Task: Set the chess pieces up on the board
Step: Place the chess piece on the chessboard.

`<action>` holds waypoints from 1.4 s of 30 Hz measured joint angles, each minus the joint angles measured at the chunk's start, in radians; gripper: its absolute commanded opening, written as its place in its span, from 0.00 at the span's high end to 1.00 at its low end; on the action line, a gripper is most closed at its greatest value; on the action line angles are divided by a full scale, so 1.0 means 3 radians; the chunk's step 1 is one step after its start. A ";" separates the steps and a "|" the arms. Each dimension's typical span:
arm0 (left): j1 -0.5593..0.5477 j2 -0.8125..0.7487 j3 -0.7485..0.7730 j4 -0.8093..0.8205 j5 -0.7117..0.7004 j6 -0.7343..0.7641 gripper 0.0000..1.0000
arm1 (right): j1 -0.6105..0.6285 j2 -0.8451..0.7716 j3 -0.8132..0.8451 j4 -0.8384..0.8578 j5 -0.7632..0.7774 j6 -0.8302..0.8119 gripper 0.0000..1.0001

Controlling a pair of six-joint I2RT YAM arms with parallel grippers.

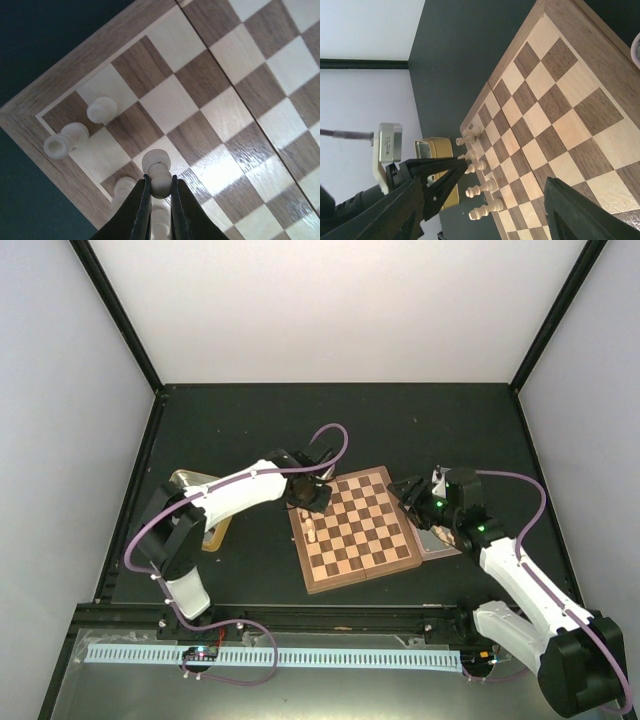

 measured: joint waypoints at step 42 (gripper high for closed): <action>0.0125 0.0511 0.0355 -0.0261 -0.0057 0.0076 0.78 | -0.0074 -0.0033 0.0003 -0.0109 -0.0084 -0.0039 0.34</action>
